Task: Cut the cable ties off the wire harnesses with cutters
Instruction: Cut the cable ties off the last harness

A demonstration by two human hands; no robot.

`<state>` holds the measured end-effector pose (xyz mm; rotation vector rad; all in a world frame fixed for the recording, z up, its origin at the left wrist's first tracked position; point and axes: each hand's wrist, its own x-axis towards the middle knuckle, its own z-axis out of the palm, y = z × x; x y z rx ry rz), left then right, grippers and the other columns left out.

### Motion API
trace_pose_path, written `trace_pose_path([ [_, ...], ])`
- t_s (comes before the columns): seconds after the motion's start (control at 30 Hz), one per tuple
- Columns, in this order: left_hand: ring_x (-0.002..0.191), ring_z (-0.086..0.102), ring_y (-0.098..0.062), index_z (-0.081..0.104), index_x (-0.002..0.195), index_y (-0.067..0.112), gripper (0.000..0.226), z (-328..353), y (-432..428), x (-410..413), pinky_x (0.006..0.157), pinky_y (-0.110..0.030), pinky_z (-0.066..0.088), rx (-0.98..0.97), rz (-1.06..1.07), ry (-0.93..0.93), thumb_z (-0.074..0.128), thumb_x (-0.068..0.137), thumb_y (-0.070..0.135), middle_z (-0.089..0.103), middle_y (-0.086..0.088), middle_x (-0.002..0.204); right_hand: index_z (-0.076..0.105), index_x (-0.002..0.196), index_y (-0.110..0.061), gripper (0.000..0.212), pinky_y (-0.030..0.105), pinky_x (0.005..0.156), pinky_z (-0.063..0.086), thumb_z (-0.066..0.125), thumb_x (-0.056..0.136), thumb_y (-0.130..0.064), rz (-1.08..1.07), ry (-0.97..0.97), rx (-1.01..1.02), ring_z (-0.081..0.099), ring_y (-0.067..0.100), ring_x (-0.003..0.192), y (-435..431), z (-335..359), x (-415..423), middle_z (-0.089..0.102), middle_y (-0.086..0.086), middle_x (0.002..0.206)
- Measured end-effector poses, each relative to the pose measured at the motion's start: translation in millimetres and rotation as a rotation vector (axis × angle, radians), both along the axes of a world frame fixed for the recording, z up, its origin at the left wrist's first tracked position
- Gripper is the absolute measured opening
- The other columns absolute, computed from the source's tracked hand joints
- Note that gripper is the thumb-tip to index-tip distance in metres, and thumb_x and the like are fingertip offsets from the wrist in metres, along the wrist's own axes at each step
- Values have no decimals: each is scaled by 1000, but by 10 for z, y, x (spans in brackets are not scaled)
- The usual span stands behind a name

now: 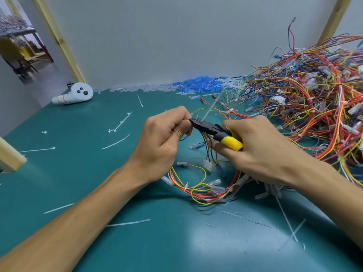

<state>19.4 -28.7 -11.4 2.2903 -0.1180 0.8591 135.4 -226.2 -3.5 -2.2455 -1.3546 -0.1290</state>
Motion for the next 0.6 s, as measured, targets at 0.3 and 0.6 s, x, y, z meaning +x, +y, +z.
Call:
trace_pose_path([
  [0.3, 63, 37, -7, 54, 79, 6, 29, -19, 32, 10, 60, -22, 29, 37, 1, -2, 49, 107, 14, 41, 14, 67, 52, 73, -22, 44, 44, 51, 40, 60, 94, -59, -18, 100, 3, 43, 28, 55, -10, -7, -15, 48, 5, 54],
  [0.6, 64, 38, -9, 53, 79, 5, 29, 8, 15, 3, 61, -22, 29, 25, -3, -14, 49, 107, 13, 42, 12, 69, 47, 73, -30, 40, 39, 51, 35, 60, 94, -61, -39, 16, -1, 45, 24, 57, -19, 24, -21, 48, 1, 55],
])
